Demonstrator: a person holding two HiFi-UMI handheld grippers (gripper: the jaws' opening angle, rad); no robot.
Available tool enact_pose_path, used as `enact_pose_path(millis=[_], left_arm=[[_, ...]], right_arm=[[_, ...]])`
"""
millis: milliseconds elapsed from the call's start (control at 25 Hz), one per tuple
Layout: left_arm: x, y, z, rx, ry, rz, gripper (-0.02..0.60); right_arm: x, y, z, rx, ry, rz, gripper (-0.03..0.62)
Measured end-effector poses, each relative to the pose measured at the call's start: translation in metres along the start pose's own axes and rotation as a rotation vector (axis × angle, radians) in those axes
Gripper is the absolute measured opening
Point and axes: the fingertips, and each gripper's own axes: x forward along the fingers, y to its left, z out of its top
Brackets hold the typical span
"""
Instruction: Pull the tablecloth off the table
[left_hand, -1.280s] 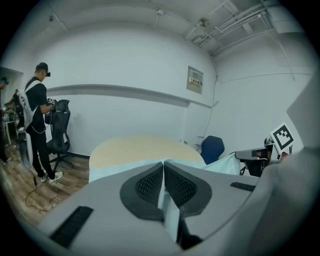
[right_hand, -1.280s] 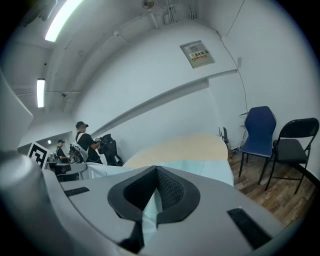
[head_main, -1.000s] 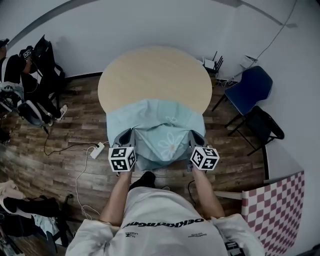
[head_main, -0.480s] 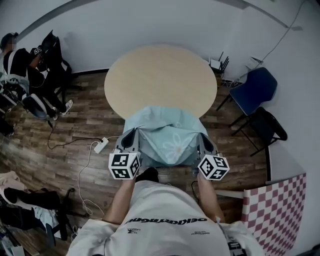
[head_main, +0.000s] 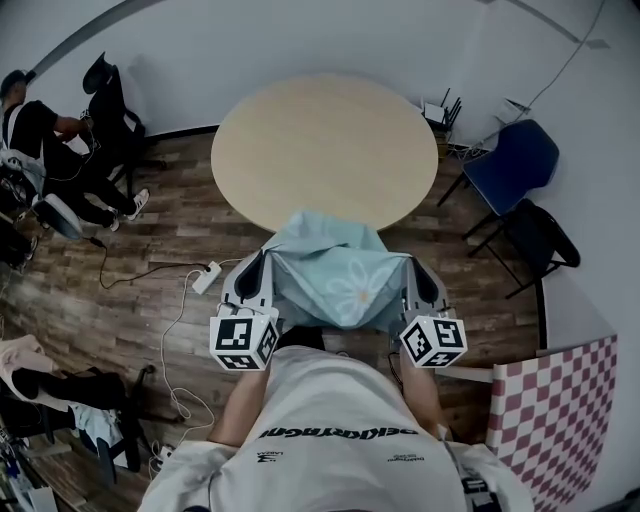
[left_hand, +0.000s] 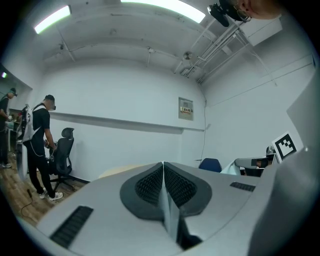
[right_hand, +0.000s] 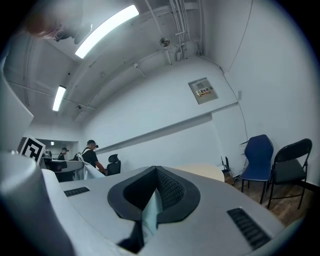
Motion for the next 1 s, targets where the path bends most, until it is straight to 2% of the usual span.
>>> enact_pose_path(millis=[520,680,1000], left_arm=[[-0.042,0.006,0.046,0.044,-0.135,0.052,0.017],[-0.048,0.011,0.043,0.036,-0.132,0.079,0.017],[-0.051,0.008,0.027,0.046,-0.094,0.082,0.017]], right_arm=[[-0.024,0.012,0.044,-0.015,-0.108,-0.027,0.035],[-0.025,0.009,0.046,-0.015,-0.109,-0.026,0.035],[-0.024,0.006,0.031,-0.008,-0.073,-0.032,0.034]])
